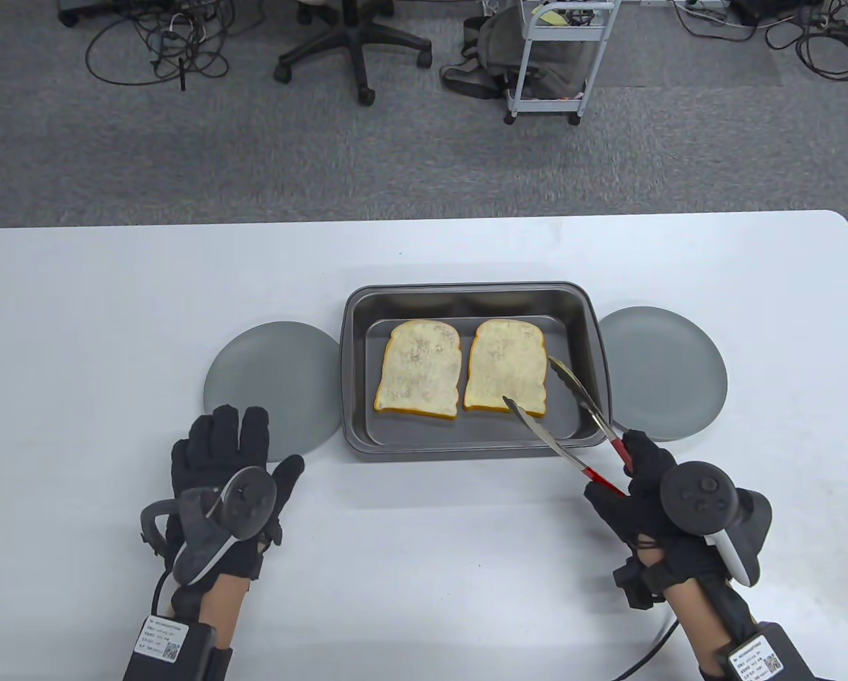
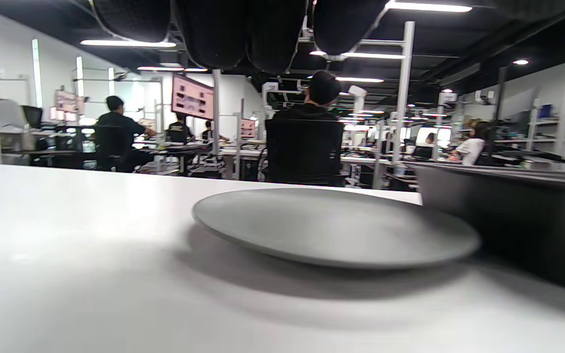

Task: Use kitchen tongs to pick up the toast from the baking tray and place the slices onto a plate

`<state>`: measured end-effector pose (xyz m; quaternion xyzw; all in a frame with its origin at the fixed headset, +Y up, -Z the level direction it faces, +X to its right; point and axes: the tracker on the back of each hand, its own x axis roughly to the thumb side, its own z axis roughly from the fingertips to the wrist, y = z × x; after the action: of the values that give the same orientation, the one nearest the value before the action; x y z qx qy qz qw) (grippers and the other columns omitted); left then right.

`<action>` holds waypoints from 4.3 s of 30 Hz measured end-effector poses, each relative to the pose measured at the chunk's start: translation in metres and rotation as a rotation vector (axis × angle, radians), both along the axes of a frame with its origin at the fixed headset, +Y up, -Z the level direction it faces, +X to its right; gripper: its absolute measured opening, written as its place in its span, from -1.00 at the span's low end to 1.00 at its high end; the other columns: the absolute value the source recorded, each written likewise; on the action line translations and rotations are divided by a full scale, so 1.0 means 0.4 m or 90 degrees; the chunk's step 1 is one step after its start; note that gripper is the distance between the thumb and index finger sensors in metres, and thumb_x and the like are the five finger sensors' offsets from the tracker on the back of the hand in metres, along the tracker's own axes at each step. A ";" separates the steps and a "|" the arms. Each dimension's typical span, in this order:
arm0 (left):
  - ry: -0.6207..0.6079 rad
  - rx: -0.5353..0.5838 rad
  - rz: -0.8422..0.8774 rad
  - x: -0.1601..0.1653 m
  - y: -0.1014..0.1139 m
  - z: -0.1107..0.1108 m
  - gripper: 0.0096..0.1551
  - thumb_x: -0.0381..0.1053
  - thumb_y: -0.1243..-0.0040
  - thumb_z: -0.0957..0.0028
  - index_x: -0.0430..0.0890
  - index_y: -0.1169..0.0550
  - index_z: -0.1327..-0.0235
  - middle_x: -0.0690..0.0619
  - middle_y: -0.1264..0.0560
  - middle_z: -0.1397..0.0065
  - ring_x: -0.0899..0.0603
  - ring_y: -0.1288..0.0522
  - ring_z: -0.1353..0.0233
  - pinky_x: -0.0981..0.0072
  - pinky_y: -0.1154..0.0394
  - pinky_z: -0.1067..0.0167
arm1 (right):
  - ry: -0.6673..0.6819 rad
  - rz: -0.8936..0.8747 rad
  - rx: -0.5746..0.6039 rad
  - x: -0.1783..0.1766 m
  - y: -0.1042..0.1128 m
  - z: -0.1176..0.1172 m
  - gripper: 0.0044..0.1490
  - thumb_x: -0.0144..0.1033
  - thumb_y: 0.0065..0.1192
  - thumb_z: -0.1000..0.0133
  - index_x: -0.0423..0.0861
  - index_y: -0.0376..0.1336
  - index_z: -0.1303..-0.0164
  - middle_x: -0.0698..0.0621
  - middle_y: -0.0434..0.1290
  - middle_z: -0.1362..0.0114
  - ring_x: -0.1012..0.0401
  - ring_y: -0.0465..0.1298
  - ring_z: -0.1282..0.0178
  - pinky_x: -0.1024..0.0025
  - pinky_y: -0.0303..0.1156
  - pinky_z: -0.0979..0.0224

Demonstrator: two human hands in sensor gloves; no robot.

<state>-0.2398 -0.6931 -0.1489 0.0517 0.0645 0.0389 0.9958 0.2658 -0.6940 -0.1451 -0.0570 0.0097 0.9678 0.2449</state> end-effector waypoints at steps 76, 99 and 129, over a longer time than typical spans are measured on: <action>0.051 -0.063 0.847 0.004 0.030 -0.027 -0.36 -0.02 -0.18 -0.09 -0.22 -0.37 -0.41 -0.21 -0.66 -0.29 -0.23 -0.87 -0.09 0.23 -0.90 0.09 | -0.016 -0.062 -0.028 0.038 0.009 -0.007 0.16 0.20 0.62 0.22 -0.17 0.19 -0.45 -0.26 0.45 -0.35 -0.07 0.63 -0.12 -0.16 0.52 -0.27; 0.035 -0.051 0.946 0.022 -0.106 0.020 -0.35 -0.01 -0.15 -0.10 -0.20 -0.32 -0.42 -0.20 -0.62 -0.33 -0.24 -0.84 -0.13 0.23 -0.88 0.04 | -0.017 -0.055 -0.036 0.031 -0.004 -0.004 0.15 0.20 0.60 0.20 -0.17 0.18 -0.46 -0.26 0.45 -0.35 -0.08 0.63 -0.12 -0.16 0.52 -0.27; 0.008 -0.062 0.967 0.034 -0.105 0.011 -0.34 0.00 -0.13 -0.11 -0.20 -0.29 -0.43 -0.20 -0.60 -0.35 -0.24 -0.83 -0.15 0.24 -0.88 0.01 | -0.067 0.024 -0.109 -0.004 0.086 -0.146 -0.02 0.17 0.44 0.20 -0.26 0.42 -0.26 -0.24 0.67 -0.12 -0.08 0.75 0.23 -0.09 0.65 0.04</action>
<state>-0.2263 -0.7349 -0.1446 -0.0504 0.0894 0.7104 0.6963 0.2642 -0.6597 -0.2034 -0.1290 0.0785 0.9635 0.2209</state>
